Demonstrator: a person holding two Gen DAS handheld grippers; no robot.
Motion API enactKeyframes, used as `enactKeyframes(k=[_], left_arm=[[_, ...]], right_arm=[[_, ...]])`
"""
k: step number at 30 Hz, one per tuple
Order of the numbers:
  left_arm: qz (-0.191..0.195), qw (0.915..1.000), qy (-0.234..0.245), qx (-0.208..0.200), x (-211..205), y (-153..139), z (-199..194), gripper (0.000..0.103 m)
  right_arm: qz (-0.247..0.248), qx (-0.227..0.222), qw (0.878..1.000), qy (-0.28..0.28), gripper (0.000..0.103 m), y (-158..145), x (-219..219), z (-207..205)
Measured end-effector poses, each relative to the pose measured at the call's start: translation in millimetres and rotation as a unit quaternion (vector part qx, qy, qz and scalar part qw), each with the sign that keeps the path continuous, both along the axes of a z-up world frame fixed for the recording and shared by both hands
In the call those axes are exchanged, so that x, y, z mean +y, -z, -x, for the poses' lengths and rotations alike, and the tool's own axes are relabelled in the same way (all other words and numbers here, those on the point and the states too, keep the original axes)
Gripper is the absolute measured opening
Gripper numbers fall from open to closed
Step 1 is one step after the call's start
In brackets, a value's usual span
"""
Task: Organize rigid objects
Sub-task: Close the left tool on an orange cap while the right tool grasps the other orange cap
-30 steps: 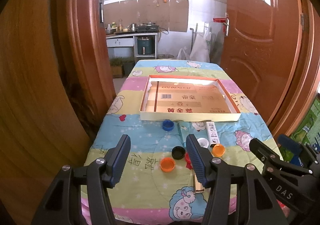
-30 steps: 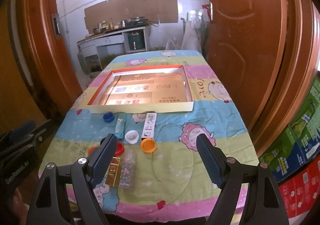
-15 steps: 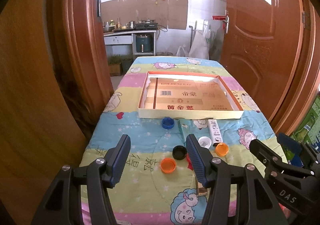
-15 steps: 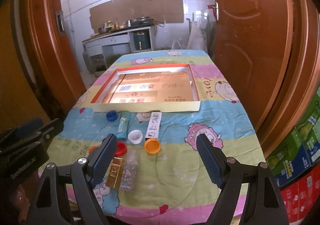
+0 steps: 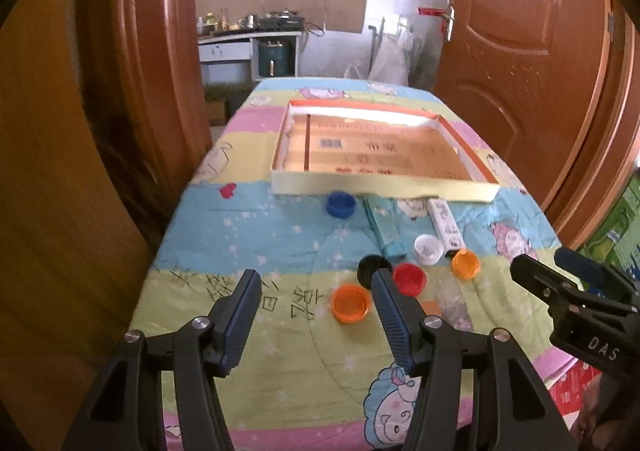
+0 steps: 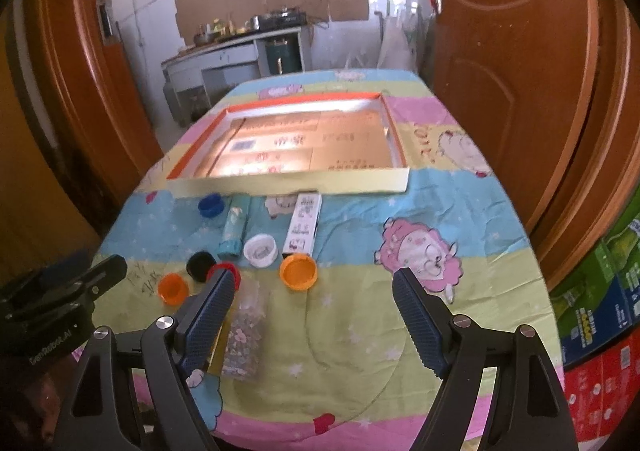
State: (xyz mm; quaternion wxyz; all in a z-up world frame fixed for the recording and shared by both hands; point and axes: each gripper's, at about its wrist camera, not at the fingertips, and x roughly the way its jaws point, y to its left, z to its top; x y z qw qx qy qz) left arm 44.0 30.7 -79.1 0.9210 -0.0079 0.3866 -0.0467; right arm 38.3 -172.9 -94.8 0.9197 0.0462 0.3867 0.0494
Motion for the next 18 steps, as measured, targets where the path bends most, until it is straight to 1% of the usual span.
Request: enactKeyframes(k=[3, 6, 12, 13, 14, 15, 17, 18], left_arm=[[-0.006, 0.9998, 0.014, 0.009, -2.9, 11.0, -0.5, 0.058], [0.002, 0.9991, 0.033, 0.026, -5.4, 23.8, -3.6, 0.058], [0.007, 0.9977, 0.052, 0.043, -14.3, 45.3, -18.9, 0.058], [0.005, 0.9976, 0.052, 0.046, -15.3, 49.2, -22.4, 0.057], [0.002, 0.9974, 0.051, 0.051, -16.6, 54.6, -27.5, 0.053], [0.000, 0.9972, 0.050, 0.055, -17.4, 57.0, -30.6, 0.051], [-0.015, 0.9976, 0.049, 0.046, -20.5, 58.7, -32.8, 0.050], [-0.017, 0.9975, 0.050, 0.048, -21.1, 59.1, -34.0, 0.050]], right_arm=[[0.009, 0.005, 1.000, -0.008, 0.082, 9.9, 1.6, -2.9], [0.012, 0.013, 1.000, -0.010, 0.082, 19.1, -0.9, -5.8], [0.005, 0.026, 1.000, -0.007, 0.082, 29.0, -7.2, -11.8], [0.003, 0.027, 1.000, -0.007, 0.082, 29.6, -7.9, -12.1], [0.001, 0.028, 1.000, -0.008, 0.082, 30.4, -8.2, -13.0], [0.001, 0.029, 1.000, -0.009, 0.082, 31.0, -7.9, -13.8], [-0.001, 0.032, 0.999, -0.011, 0.082, 33.0, -7.6, -16.5], [-0.001, 0.034, 0.999, -0.013, 0.082, 34.0, -7.3, -17.7]])
